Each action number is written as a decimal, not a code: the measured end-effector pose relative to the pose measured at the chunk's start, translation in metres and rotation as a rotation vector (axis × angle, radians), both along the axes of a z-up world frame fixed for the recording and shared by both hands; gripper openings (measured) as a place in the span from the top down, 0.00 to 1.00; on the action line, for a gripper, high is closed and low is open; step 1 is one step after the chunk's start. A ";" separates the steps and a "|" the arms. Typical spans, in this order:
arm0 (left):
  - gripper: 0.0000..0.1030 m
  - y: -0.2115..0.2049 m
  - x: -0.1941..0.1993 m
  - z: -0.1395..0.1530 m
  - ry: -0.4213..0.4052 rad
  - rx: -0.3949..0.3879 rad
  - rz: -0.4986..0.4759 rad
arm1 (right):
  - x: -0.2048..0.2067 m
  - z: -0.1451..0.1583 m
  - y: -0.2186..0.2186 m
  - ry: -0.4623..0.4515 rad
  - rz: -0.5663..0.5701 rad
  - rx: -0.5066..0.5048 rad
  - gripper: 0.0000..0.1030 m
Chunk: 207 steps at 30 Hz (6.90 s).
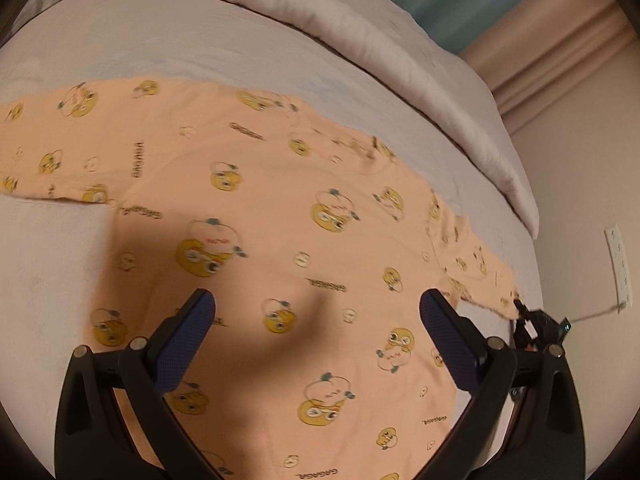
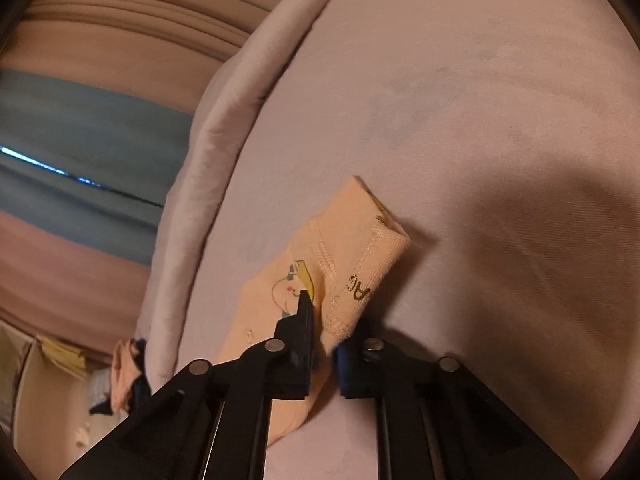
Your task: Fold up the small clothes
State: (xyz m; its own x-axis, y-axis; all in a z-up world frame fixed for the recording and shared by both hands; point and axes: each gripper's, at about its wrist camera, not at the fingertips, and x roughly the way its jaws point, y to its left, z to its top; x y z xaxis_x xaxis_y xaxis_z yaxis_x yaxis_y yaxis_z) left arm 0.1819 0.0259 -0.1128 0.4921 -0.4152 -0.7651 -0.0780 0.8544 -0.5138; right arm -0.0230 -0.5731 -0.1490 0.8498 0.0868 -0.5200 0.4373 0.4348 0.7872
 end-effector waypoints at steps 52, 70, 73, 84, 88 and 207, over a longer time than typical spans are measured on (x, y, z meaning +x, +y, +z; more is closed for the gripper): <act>0.01 0.092 0.004 0.029 -0.113 -0.120 0.065 | 0.131 0.083 0.349 0.008 0.885 -0.597 0.42; 0.48 0.052 0.054 -0.043 0.032 -0.115 -0.029 | 0.141 0.045 0.305 0.161 0.798 -0.574 0.73; 0.40 0.069 0.037 -0.035 0.019 -0.146 -0.010 | 0.135 0.053 0.307 0.170 0.793 -0.551 0.67; 0.25 0.230 -0.046 -0.036 -0.034 -0.288 0.409 | 0.079 0.085 0.329 0.008 0.842 -0.539 0.47; 0.25 0.284 -0.064 -0.050 -0.058 -0.385 0.579 | 0.073 0.085 0.341 0.004 0.872 -0.538 0.47; 0.20 0.091 -0.075 -0.026 -0.097 0.103 -0.037 | 0.091 0.020 0.276 -0.022 0.666 -0.135 0.61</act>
State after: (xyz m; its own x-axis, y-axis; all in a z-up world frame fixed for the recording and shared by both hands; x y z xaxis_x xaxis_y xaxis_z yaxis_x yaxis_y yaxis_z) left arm 0.1068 0.1170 -0.1389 0.5516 -0.3560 -0.7543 0.0000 0.9043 -0.4268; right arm 0.0680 -0.2973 -0.1291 0.6482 0.5309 -0.5459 0.0268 0.7005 0.7132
